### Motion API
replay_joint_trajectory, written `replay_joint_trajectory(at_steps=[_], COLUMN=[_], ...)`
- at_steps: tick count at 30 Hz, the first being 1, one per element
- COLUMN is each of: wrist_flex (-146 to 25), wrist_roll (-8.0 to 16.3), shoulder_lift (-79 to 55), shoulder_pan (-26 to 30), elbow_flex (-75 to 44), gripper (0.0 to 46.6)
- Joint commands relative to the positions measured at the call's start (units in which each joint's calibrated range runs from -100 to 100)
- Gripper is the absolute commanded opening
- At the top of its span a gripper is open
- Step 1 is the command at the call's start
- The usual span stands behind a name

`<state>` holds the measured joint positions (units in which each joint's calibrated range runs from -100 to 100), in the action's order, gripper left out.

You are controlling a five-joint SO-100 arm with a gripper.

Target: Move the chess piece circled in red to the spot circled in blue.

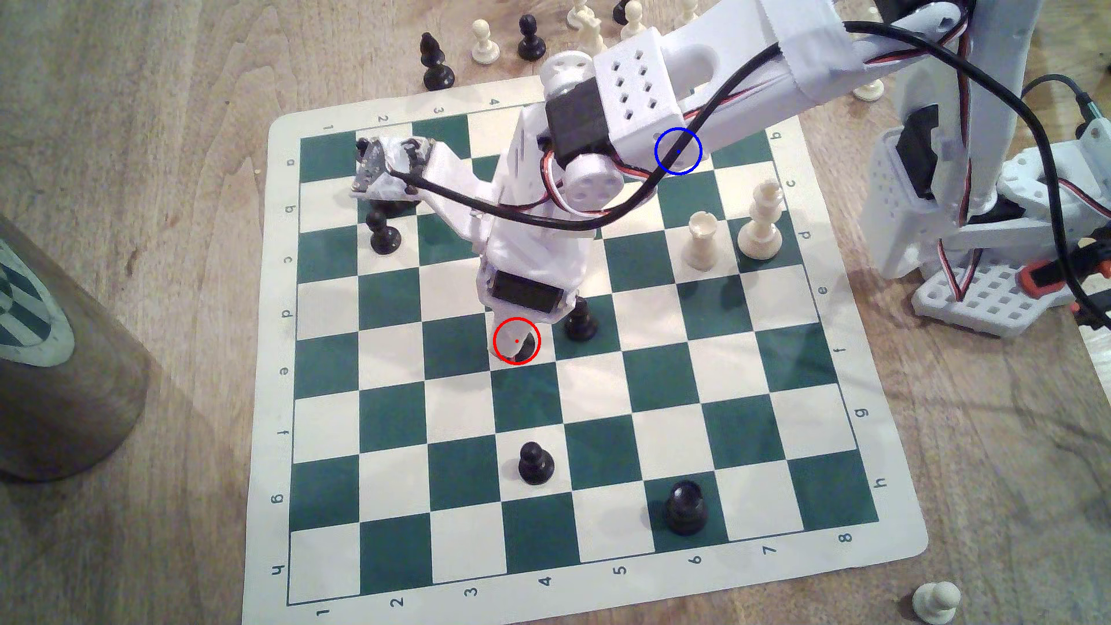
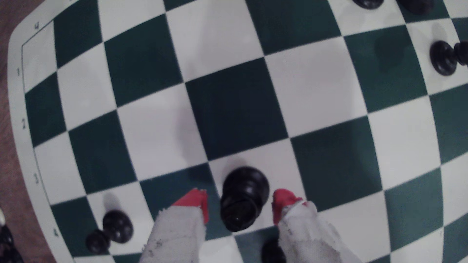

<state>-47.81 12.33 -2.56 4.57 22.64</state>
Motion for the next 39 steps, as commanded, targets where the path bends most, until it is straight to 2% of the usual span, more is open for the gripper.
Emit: replay_joint_trajectory(at_steps=[1,9,16,18,22,25,31,39], wrist_flex=[0.39,-0.02,-0.1,-0.1,-0.27,-0.27,-0.59,-6.41], wrist_roll=[0.24,0.63,0.63,0.63,0.44,0.39,0.24,0.1], shoulder_lift=[2.98,3.23,3.23,3.23,3.23,3.23,4.59,17.92], shoulder_pan=[0.0,0.71,0.79,0.94,1.33,1.41,1.33,-0.39], elbow_flex=[-4.42,-4.6,-4.6,-4.6,-4.6,-4.6,-4.6,-5.14], gripper=[13.1,14.1,11.5,9.7,2.9,0.2,0.2,0.2])
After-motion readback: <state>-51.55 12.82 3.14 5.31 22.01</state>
